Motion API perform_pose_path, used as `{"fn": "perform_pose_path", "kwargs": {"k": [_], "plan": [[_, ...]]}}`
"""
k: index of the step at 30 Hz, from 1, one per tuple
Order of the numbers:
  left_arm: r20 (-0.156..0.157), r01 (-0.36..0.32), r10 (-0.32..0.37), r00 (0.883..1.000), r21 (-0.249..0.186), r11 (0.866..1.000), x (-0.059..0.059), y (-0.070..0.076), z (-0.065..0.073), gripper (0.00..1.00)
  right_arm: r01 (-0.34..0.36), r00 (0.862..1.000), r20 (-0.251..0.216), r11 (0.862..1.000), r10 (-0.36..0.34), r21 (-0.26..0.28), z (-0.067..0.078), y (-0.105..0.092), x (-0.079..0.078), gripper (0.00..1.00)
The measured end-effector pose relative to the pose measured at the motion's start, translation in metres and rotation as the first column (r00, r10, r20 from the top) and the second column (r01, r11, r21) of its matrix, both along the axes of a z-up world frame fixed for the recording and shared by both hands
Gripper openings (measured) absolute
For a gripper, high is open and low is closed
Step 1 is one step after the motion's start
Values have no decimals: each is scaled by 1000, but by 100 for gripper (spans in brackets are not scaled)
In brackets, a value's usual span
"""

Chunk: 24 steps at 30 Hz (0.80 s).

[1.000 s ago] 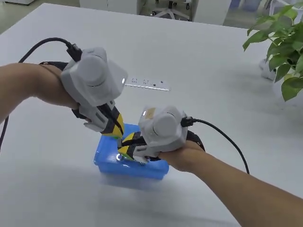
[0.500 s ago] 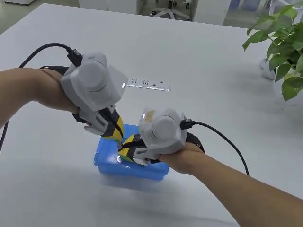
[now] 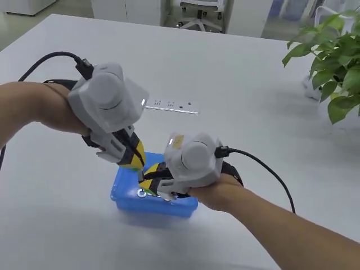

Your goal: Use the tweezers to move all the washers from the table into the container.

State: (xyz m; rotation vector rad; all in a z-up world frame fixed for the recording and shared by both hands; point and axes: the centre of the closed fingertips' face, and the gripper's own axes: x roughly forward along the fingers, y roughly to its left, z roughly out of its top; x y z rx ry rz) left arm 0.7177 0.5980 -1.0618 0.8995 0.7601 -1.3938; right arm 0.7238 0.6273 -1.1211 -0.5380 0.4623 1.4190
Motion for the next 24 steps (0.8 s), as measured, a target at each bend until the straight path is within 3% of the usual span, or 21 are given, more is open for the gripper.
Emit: {"fn": "perform_pose_path", "kwargs": {"k": [24], "plan": [[22, 16, -16, 1000, -29, 999, -31, -19, 45, 5, 9, 998, 58, 997, -13, 73, 44, -11, -28, 12]]}}
